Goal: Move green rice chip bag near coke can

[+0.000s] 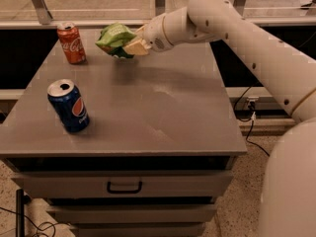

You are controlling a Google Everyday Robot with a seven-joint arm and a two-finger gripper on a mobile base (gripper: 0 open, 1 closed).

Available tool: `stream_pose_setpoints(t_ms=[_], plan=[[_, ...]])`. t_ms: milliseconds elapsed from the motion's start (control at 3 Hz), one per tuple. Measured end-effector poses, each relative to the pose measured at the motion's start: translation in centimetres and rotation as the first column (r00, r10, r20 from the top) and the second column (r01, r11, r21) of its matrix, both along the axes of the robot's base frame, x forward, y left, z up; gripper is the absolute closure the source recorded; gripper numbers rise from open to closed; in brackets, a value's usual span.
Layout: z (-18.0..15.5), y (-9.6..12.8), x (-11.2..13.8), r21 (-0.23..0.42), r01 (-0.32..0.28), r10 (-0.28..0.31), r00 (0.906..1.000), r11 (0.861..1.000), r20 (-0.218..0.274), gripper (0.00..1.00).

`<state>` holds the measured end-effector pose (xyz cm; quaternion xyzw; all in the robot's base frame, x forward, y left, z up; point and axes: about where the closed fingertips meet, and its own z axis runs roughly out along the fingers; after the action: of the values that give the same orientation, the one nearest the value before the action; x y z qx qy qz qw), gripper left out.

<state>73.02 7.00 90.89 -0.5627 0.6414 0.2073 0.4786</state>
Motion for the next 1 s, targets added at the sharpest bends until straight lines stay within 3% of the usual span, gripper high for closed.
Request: stream_pose_setpoints(t_ms=[1000], plan=[[-1.5, 3.9, 1.8, 0.004, -0.041, 0.041, 0.999, 0.999, -0.015, 1.0]])
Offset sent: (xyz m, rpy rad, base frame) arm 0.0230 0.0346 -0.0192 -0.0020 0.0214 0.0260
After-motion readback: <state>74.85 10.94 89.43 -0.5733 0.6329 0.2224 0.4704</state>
